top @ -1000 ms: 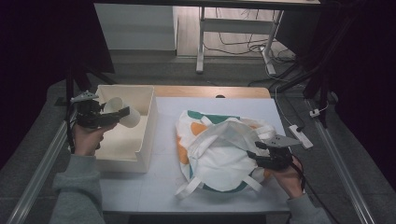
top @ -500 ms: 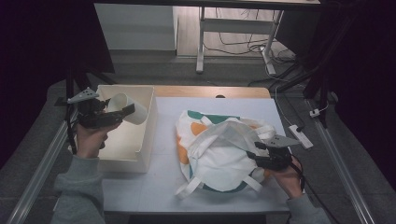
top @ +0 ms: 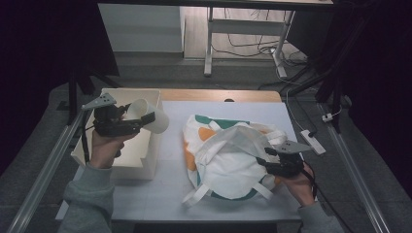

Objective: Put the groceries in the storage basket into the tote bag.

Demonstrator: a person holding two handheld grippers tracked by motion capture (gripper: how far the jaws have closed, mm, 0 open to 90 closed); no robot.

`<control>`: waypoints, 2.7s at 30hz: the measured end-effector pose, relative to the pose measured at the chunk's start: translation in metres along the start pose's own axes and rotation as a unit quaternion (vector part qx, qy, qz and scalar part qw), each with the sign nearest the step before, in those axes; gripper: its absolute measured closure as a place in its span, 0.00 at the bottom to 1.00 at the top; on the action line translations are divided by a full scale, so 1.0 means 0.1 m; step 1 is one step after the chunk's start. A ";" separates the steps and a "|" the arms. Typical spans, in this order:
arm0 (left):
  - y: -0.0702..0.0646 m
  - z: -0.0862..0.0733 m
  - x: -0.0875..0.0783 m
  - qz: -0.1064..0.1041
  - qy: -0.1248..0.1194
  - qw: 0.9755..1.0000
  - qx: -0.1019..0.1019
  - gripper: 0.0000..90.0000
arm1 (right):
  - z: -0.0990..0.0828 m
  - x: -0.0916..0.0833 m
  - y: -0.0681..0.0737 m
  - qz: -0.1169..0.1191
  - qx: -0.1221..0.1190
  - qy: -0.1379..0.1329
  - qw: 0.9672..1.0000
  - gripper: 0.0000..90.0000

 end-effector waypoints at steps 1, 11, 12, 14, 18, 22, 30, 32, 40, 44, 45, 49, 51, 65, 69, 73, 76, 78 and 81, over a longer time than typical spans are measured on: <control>-0.02 0.00 0.01 -0.004 0.002 1.000 0.000 0.22 | 0.00 0.00 0.00 0.000 0.000 0.000 1.000 0.51; -0.21 -0.03 0.16 -0.029 0.023 0.999 0.020 0.22 | 0.00 0.00 0.00 0.001 -0.001 0.000 1.000 0.51; -0.23 -0.03 0.18 -0.031 0.027 0.999 0.022 0.22 | 0.00 0.01 0.01 0.001 -0.001 0.001 1.000 0.51; -0.28 -0.05 0.22 -0.035 0.032 0.999 0.026 0.22 | 0.00 0.01 0.01 0.002 -0.001 0.000 1.000 0.51; -0.37 -0.08 0.31 -0.043 0.047 0.997 0.034 0.22 | 0.01 0.01 0.02 0.003 -0.004 -0.001 1.000 0.51; -0.47 -0.10 0.40 -0.052 0.059 0.996 0.045 0.22 | 0.02 0.01 0.04 0.005 -0.005 -0.003 1.000 0.51; -0.61 -0.17 0.59 -0.067 0.083 0.993 0.056 0.22 | 0.08 0.01 0.11 0.015 -0.015 -0.009 1.000 0.51; -0.63 -0.18 0.62 -0.069 0.087 0.992 0.057 0.22 | 0.09 0.01 0.12 0.016 -0.016 -0.009 1.000 0.51; -0.71 -0.24 0.77 -0.080 0.104 0.989 0.061 0.22 | 0.09 0.02 0.14 0.025 -0.012 -0.010 1.000 0.47; -0.75 -0.26 0.86 -0.085 0.111 0.988 0.062 0.22 | 0.12 0.04 0.19 0.034 -0.016 -0.012 0.999 0.43; -0.76 -0.26 0.88 -0.086 0.113 0.988 0.062 0.22 | 0.13 0.04 0.21 0.036 -0.016 -0.014 0.999 0.43; -0.81 -0.27 0.98 -0.093 0.117 0.987 0.063 0.22 | 0.20 0.04 0.28 0.046 -0.019 -0.027 0.998 0.40; -0.82 -0.28 1.03 -0.096 0.120 0.986 0.062 0.22 | 0.24 0.03 0.33 0.049 -0.025 -0.032 0.998 0.38; -0.93 -0.37 1.27 -0.104 0.147 0.981 0.070 0.22 | 0.48 0.11 0.69 0.081 -0.048 -0.057 0.994 0.25; -0.96 -0.39 1.32 -0.108 0.153 0.980 0.072 0.22 | 0.54 0.19 0.79 0.078 -0.056 -0.060 0.994 0.19; -0.97 -0.43 1.36 -0.110 0.161 0.978 0.072 0.22 | 0.60 0.29 0.87 0.075 -0.059 -0.063 0.993 0.13; -0.98 -0.45 1.38 -0.111 0.164 0.977 0.074 0.22 | 0.64 0.34 0.92 0.074 -0.063 -0.065 0.993 0.11; -1.00 -0.45 1.39 -0.112 0.164 0.977 0.074 0.22 | 0.66 0.37 0.95 0.074 -0.064 -0.067 0.993 0.09; -1.01 -0.46 1.41 -0.113 0.165 0.977 0.075 0.22 | 0.70 0.41 1.00 0.073 -0.066 -0.071 0.993 0.08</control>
Point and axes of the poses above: each handheld gripper's, and its own axes: x roughly forward along the jaws, z roughly out of its top, y roughly to its left, the point moved 2 cm from there along x, roughly forward along the jaws, and after that the axes turned 2 degrees about -y, right-handed, at the moved point
